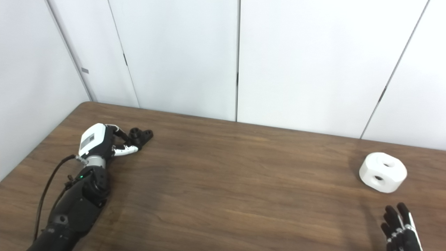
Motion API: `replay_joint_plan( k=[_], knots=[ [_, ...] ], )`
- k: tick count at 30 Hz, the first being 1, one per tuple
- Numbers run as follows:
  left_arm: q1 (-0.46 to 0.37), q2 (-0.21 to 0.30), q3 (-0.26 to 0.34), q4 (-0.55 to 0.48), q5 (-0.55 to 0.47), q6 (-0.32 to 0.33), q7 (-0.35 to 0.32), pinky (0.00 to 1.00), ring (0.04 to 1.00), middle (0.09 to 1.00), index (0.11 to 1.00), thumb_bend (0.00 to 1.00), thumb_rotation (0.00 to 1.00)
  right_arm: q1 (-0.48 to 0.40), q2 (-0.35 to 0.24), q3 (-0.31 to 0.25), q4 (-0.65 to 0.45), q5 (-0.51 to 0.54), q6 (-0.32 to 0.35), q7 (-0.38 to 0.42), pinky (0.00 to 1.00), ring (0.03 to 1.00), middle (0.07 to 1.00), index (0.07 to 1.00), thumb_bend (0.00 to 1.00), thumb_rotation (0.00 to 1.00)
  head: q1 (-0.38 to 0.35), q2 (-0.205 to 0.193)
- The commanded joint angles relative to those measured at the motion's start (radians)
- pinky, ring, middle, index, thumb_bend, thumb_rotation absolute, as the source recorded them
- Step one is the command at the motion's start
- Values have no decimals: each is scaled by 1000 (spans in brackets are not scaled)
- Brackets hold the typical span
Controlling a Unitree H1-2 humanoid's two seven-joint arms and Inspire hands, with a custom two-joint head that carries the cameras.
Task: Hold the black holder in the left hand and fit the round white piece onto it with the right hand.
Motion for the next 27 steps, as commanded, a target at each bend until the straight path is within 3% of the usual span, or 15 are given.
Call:
replay_joint_plan(
  k=[1,13,27],
  knots=[
    [-13,14,8,-45,-5,-10,-7,958,820,732,487,521,55,35,17,7,30,5,-12,4,1000,992,975,1000,647,914,0,1],
    [69,0,-41,-250,12,-20,-110,980,872,773,487,520,54,29,28,13,26,-10,-12,-5,1000,981,973,1000,616,932,-18,7],
    [219,11,-144,-488,100,-113,-232,909,878,787,486,520,59,25,55,24,-11,-50,24,-40,1000,978,954,989,637,914,-96,37]
  ],
)
